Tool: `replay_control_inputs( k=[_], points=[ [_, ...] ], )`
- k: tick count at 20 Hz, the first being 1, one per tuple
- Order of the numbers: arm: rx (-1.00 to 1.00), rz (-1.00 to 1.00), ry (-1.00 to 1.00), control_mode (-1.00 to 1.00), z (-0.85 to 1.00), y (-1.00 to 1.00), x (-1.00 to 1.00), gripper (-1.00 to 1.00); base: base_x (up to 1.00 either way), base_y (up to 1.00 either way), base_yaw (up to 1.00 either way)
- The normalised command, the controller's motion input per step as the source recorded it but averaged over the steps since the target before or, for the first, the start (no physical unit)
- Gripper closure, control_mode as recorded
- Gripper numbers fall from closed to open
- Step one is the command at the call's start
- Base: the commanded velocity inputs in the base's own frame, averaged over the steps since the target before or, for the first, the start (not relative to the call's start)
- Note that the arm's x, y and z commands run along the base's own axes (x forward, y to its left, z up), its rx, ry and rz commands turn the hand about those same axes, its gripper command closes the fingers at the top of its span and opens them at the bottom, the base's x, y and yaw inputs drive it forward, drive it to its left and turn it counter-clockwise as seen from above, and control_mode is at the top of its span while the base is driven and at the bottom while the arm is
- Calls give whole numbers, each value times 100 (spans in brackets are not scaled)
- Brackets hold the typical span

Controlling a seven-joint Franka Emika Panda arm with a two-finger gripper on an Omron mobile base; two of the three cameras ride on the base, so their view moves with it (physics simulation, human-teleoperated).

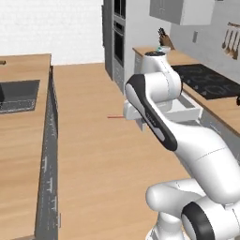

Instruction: Take a straw from the drawer in front and place it inside the glass cup on the dining counter.

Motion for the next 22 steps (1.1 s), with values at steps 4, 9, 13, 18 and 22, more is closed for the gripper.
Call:
replay_control_inputs(
  k=[4, 9, 13, 18, 22],
  points=[
    [0, 0, 0, 100, 0, 0, 0, 100, -100, 5, 1],
    [0, 0, 0, 100, 0, 0, 0, 100, -91, 30, 0],
    [0, 0, 0, 100, 0, 0, 0, 100, -34, 71, -8],
    [0, 0, 0, 100, 0, 0, 0, 100, 0, 100, -15],
    [0, 0, 0, 100, 0, 0, 0, 100, -25, 100, -17]
  ],
)
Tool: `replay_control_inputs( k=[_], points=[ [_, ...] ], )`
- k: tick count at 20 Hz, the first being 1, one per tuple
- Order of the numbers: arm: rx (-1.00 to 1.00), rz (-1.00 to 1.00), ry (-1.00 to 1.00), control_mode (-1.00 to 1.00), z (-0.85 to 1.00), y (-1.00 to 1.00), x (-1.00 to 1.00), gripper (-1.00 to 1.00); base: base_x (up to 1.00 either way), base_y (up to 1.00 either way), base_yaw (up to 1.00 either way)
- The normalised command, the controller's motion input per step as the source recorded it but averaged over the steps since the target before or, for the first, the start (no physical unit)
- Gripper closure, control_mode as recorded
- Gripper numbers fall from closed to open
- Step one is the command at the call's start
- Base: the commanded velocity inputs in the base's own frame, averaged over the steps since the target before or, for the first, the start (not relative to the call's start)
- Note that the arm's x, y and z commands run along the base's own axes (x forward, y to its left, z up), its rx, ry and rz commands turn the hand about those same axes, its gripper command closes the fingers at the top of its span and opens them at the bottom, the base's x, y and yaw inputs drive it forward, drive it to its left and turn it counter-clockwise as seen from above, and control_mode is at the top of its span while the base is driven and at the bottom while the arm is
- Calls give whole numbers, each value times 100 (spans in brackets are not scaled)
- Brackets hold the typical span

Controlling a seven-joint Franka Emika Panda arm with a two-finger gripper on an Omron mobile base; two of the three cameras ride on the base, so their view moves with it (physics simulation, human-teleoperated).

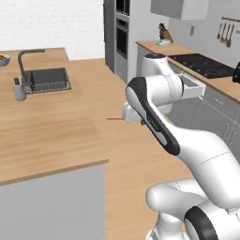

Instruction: Take a straw from the drawer in front and place it inside the glass cup on the dining counter.

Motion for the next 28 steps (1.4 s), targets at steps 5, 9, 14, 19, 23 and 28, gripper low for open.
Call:
replay_control_inputs(
  k=[5, 9, 14, 19, 23, 28],
  points=[
    [0, 0, 0, 100, 0, 0, 0, 100, -36, 100, -16],
    [0, 0, 0, 100, 0, 0, 0, 100, -26, 100, -15],
    [0, 0, 0, 100, 0, 0, 0, 100, -14, 100, -16],
    [0, 0, 0, 100, 0, 0, 0, 100, -13, 100, -16],
    [0, 0, 0, 100, 0, 0, 0, 100, -19, 100, -15],
    [0, 0, 0, 100, 0, 0, 0, 100, -26, 100, -14]
  ],
)
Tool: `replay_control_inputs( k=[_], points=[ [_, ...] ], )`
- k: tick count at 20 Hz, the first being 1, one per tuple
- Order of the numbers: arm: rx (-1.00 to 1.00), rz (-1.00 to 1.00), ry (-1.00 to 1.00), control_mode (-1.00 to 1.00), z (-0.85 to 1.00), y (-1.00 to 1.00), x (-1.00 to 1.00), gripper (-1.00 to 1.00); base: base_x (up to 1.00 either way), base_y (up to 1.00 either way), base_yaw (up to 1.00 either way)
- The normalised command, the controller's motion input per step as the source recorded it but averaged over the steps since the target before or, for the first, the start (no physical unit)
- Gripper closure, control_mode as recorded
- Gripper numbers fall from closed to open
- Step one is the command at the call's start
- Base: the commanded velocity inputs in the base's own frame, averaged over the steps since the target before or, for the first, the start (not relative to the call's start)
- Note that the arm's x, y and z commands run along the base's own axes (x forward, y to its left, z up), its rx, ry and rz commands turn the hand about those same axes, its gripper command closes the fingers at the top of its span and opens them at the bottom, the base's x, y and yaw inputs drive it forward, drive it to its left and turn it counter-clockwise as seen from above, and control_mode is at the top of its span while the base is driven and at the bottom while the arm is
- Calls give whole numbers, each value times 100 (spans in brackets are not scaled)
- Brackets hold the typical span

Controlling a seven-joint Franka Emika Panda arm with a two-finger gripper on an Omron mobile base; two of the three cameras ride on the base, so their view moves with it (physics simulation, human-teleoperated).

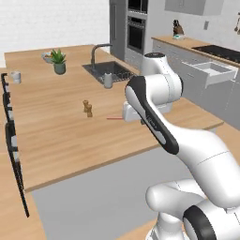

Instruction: Take a straw from the drawer in front and place it inside the glass cup on the dining counter.

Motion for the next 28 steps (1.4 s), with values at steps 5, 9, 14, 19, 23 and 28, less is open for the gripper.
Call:
replay_control_inputs(
  k=[5, 9, 14, 19, 23, 28],
  points=[
    [0, 0, 0, 100, 0, 0, 0, 100, -22, 100, -15],
    [0, 0, 0, 100, 0, 0, 0, 100, -17, 100, -15],
    [0, 0, 0, 100, 0, 0, 0, 100, -16, 100, -17],
    [0, 0, 0, 100, 0, 0, 0, 100, -3, 100, -22],
    [0, 0, 0, 100, 0, 0, 0, 100, 0, 100, -32],
    [0, 0, 0, 100, 0, 0, 0, 100, 17, 91, -56]
  ],
)
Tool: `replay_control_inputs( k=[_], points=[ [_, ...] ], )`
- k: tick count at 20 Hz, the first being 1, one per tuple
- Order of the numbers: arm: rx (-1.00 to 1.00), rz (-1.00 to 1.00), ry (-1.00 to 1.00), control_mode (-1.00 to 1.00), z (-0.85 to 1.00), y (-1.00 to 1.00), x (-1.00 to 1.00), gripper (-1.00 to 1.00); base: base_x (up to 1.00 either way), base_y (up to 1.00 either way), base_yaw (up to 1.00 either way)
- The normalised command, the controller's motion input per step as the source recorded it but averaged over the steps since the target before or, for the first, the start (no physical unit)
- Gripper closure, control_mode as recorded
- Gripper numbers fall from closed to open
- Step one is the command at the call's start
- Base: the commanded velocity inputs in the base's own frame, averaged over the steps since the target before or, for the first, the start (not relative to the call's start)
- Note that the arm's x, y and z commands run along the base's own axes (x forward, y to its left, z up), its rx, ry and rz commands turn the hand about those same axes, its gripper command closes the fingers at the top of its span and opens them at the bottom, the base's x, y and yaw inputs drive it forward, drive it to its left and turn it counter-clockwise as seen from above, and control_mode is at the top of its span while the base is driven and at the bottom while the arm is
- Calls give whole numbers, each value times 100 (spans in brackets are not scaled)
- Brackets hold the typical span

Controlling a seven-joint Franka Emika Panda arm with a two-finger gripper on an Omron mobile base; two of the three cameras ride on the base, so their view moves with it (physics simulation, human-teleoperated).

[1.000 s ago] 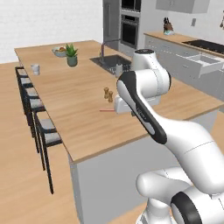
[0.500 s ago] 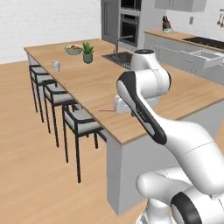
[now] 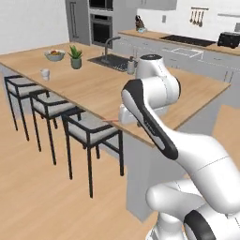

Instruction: Take a straw from the drawer in front and place it inside the glass cup on the dining counter.

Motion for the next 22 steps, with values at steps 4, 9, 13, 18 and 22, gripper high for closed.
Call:
replay_control_inputs(
  k=[4, 9, 13, 18, 22],
  points=[
    [0, 0, 0, 100, 0, 0, 0, 100, 26, 77, -65],
    [0, 0, 0, 100, 0, 0, 0, 100, 22, 78, -64],
    [0, 0, 0, 100, 0, 0, 0, 100, 17, 83, -62],
    [0, 0, 0, 100, 0, 0, 0, 100, 12, 85, -61],
    [0, 0, 0, 100, 0, 0, 0, 100, 1, 94, -58]
  ],
)
